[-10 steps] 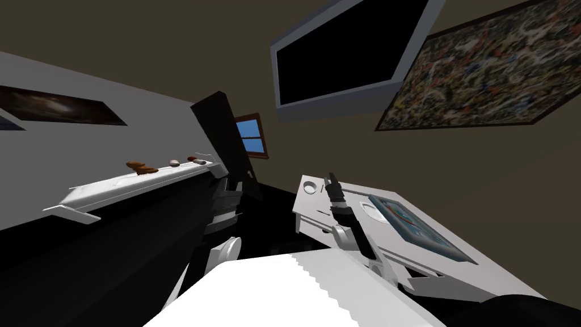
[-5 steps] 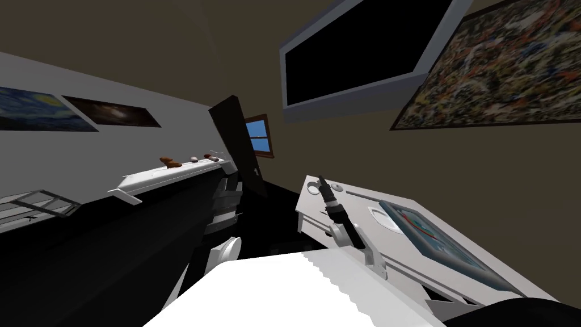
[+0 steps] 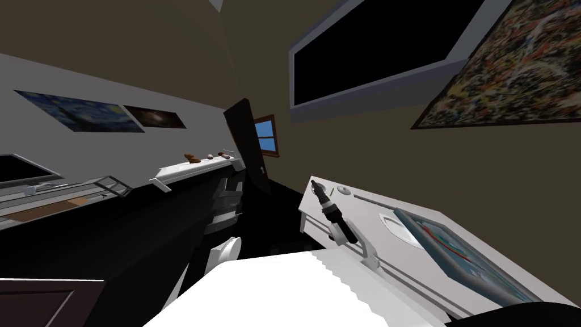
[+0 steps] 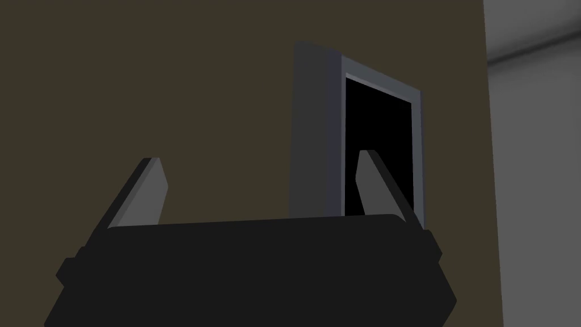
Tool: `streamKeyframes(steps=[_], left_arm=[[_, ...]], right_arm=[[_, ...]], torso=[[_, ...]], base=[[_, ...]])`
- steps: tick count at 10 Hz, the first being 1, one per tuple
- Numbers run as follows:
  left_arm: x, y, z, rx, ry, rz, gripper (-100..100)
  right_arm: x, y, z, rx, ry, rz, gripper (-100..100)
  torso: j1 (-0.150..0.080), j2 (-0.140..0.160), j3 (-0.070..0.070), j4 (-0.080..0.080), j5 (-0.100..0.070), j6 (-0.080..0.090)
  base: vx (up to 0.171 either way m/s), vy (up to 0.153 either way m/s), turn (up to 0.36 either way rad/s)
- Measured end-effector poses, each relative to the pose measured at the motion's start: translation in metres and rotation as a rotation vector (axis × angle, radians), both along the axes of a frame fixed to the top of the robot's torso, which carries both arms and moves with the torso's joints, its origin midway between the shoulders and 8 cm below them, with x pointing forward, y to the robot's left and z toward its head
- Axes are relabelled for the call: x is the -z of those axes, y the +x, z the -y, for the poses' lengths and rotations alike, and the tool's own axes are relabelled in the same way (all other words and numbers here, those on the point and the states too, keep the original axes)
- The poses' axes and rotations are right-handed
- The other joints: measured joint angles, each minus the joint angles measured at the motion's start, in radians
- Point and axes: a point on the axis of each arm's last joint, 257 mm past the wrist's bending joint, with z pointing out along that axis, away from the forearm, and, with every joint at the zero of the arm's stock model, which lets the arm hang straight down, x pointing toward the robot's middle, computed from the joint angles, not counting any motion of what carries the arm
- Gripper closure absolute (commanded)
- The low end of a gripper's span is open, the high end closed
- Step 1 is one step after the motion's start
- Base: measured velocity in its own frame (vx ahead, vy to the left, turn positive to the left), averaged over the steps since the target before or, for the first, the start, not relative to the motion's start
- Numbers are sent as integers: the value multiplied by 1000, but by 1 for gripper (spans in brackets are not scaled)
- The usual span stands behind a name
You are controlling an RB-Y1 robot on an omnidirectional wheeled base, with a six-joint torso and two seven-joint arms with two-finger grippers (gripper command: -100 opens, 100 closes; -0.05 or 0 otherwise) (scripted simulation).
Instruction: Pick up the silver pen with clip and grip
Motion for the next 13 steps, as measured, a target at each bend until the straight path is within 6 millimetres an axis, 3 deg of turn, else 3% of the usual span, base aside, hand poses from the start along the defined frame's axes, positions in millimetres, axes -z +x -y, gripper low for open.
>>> streamKeyframes(steps=[2,5,9,13], left_arm=[[0,0,0,0,0,0,0],[0,0,0,0,0,0,0],[0,0,0,0,0,0,0],[0,0,0,0,0,0,0]], right_arm=[[28,6,-17,-49,-93,-37,-100],[62,11,-26,-94,-208,-92,-100],[121,6,-26,-155,-389,-170,-100],[169,-2,-12,-190,-533,-237,-100]], torso=[[0,0,0,0,0,0],[0,0,0,0,0,0],[-1,1,0,0,0,1],[-1,-1,0,0,0,1]], base=[[-30,-9,170],[-27,-8,180],[-29,-17,185],[-14,-12,114]])
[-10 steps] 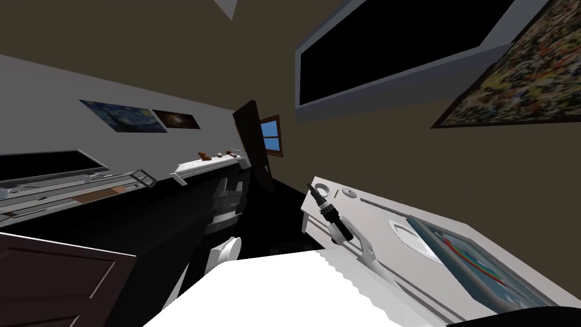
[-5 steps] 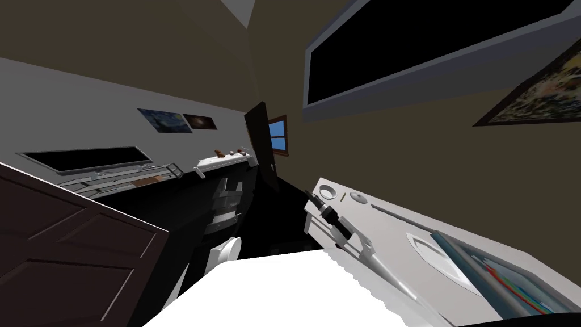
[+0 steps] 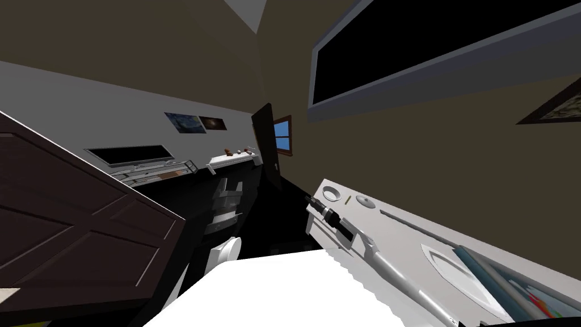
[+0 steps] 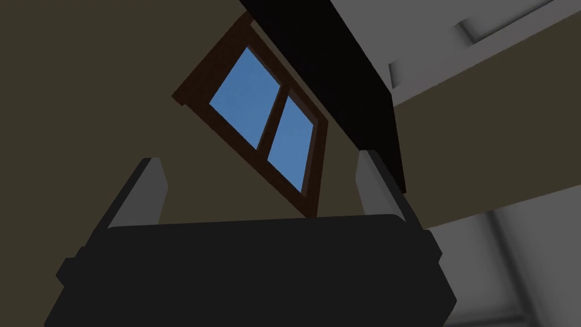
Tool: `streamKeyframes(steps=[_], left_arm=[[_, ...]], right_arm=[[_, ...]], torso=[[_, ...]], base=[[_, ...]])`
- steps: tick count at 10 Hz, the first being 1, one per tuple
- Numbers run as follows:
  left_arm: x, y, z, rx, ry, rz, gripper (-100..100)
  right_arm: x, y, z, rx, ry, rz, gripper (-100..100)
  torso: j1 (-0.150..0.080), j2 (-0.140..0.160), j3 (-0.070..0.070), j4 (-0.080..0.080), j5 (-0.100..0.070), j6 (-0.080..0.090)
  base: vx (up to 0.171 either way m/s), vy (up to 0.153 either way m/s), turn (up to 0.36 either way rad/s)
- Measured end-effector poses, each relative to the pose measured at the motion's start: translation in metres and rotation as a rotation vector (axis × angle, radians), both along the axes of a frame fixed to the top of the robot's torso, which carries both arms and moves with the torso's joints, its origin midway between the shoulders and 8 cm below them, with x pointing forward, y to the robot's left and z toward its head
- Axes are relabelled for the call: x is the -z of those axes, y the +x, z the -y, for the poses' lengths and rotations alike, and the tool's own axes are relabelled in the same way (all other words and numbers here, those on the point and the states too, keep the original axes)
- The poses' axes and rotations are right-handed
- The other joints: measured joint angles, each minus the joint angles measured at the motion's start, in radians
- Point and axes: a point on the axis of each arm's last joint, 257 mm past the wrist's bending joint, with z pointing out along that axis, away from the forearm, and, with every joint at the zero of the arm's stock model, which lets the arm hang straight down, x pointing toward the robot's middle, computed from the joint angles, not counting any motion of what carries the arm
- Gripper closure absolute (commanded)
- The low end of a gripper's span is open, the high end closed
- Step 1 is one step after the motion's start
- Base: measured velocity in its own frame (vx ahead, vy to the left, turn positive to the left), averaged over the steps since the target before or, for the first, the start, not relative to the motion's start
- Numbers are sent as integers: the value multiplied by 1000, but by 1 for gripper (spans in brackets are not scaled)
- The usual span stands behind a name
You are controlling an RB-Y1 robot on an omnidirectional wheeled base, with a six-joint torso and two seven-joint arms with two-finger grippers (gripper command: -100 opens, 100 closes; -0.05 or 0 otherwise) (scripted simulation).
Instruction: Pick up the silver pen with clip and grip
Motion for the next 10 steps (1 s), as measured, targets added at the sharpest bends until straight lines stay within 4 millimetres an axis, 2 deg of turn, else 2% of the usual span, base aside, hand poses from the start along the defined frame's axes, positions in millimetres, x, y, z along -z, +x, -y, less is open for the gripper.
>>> streamKeyframes(steps=[2,4,6,10], left_arm=[[0,0,0,0,0,0,0],[0,0,0,0,0,0,0],[0,0,0,0,0,0,0],[0,0,0,0,0,0,0]], right_arm=[[24,-3,7,-16,-70,-30,-100],[34,-7,16,-20,-107,-48,-100],[54,-13,25,-36,-168,-73,-100],[98,-33,57,-68,-310,-137,-100]], torso=[[0,0,0,0,0,0],[0,0,0,0,0,1],[0,0,0,0,0,1],[-1,0,0,0,0,1]], base=[[-17,-16,97],[-13,-7,57],[-17,-15,107],[-15,-18,85]])
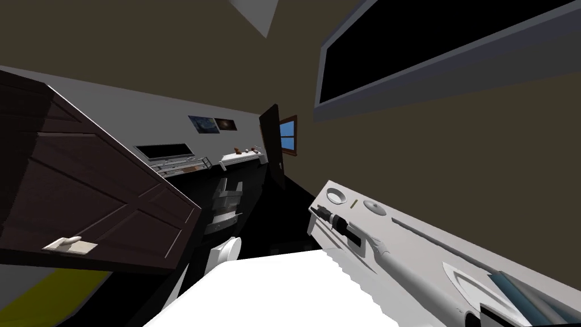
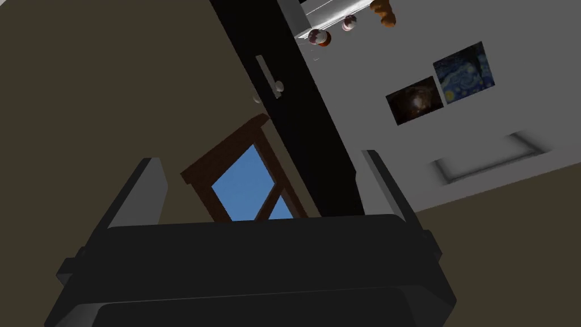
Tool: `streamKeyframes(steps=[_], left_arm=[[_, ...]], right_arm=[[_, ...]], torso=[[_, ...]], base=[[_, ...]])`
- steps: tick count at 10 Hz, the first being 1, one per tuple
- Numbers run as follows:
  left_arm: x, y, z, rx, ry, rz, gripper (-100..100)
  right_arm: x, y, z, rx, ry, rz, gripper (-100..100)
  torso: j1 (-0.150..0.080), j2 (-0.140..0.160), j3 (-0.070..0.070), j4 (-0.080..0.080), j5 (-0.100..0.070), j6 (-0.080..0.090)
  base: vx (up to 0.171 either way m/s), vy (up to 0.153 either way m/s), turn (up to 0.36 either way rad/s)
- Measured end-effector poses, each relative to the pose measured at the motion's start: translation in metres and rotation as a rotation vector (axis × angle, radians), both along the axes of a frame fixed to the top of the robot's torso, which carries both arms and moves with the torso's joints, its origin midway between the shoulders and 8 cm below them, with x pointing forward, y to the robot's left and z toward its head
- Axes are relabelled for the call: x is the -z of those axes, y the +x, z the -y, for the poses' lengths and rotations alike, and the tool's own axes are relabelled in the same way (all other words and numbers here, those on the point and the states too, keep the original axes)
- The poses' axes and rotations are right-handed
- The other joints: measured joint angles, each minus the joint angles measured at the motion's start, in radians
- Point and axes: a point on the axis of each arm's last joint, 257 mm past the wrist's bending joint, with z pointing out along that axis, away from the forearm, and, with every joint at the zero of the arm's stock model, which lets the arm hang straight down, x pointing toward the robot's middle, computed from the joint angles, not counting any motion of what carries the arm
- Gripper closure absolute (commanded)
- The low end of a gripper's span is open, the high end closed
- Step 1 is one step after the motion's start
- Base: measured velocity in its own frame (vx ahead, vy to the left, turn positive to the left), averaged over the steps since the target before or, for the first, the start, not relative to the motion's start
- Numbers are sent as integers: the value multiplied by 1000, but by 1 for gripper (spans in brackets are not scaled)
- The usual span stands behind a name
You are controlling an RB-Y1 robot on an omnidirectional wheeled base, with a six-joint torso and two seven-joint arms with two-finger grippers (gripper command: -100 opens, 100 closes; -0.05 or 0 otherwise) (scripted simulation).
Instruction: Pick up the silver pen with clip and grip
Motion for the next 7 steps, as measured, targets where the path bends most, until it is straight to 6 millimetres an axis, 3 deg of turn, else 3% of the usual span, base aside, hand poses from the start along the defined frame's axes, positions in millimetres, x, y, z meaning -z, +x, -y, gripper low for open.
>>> streamKeyframes(steps=[4,7], left_arm=[[0,0,0,0,0,0,0],[0,0,0,0,0,0,0]], right_arm=[[50,-32,46,-45,-177,-83,-100],[84,-66,90,-84,-319,-158,-100]], torso=[[-1,0,0,0,0,0],[-1,1,0,0,0,0]], base=[[-23,-31,123],[-24,-31,84]])
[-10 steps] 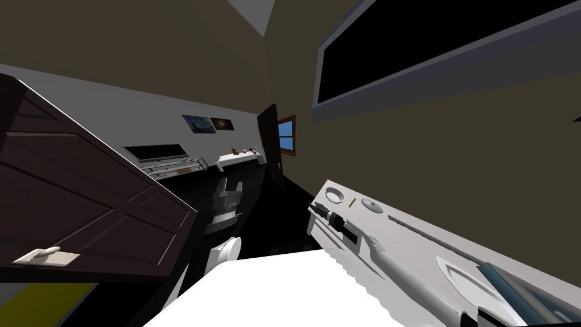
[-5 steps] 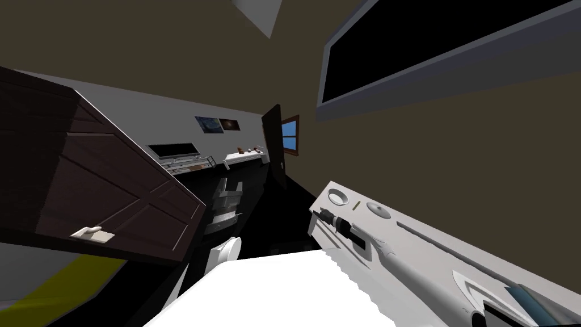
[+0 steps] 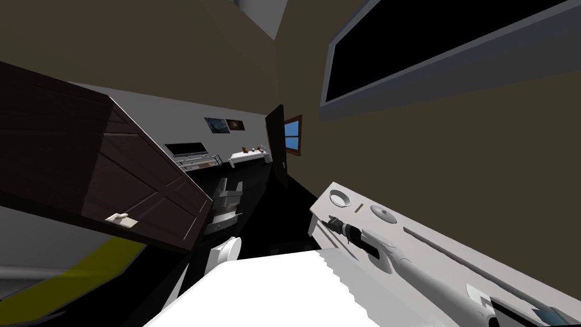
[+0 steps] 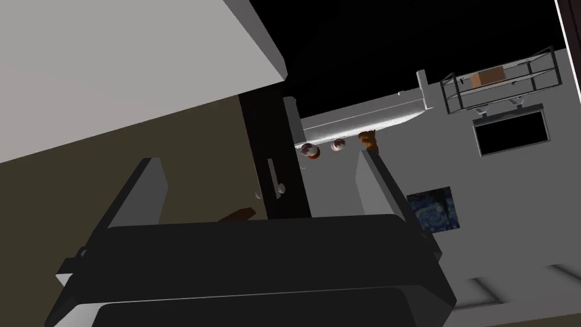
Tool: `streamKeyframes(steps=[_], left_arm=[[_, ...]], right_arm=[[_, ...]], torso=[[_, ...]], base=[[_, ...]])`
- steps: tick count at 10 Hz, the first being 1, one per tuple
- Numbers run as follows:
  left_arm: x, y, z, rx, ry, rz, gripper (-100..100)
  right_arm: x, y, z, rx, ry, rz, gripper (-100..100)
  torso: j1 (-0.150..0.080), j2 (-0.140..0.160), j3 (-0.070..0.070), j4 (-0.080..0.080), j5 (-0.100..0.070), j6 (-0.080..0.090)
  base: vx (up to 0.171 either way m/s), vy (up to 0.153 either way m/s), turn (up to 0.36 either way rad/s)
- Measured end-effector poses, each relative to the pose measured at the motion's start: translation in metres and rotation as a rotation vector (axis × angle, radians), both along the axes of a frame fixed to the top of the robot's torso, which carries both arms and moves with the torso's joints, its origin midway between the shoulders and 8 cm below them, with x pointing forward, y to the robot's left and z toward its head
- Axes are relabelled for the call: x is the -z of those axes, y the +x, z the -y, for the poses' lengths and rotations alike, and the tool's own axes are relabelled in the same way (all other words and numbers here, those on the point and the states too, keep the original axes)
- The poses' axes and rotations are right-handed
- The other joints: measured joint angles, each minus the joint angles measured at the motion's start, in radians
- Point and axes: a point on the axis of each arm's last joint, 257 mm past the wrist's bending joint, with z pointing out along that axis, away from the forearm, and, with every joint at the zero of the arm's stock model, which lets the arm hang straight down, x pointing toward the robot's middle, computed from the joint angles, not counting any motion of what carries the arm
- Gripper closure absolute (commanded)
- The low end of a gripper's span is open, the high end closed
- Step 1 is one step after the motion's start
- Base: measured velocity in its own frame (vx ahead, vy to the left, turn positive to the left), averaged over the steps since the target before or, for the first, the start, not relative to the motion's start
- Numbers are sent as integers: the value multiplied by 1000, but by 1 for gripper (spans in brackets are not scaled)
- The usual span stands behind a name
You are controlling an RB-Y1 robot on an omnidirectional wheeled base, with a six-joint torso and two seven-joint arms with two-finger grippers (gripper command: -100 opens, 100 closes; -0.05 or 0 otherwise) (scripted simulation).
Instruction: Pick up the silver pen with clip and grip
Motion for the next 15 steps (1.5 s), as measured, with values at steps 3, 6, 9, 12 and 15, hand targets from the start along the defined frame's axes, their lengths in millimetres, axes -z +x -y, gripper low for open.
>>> streamKeyframes(steps=[3,6,9,12,15], left_arm=[[0,0,0,0,0,0,0],[0,0,0,0,0,0,0],[0,0,0,0,0,0,0],[0,0,0,0,0,0,0],[0,0,0,0,0,0,0]], right_arm=[[20,-30,37,-35,-110,-62,-100],[31,-51,65,-63,-183,-104,-100],[41,-67,86,-77,-235,-136,-100],[48,-90,117,-103,-309,-182,-100],[52,-111,146,-136,-382,-228,0]], torso=[[1,-1,0,0,0,0],[1,-1,-1,0,0,0],[2,-1,-1,0,1,0],[1,-1,-1,0,0,0],[2,-1,-1,0,0,0]], base=[[-14,-20,53],[-12,-20,74],[-12,-12,50],[-15,-18,74],[-10,-12,23]])
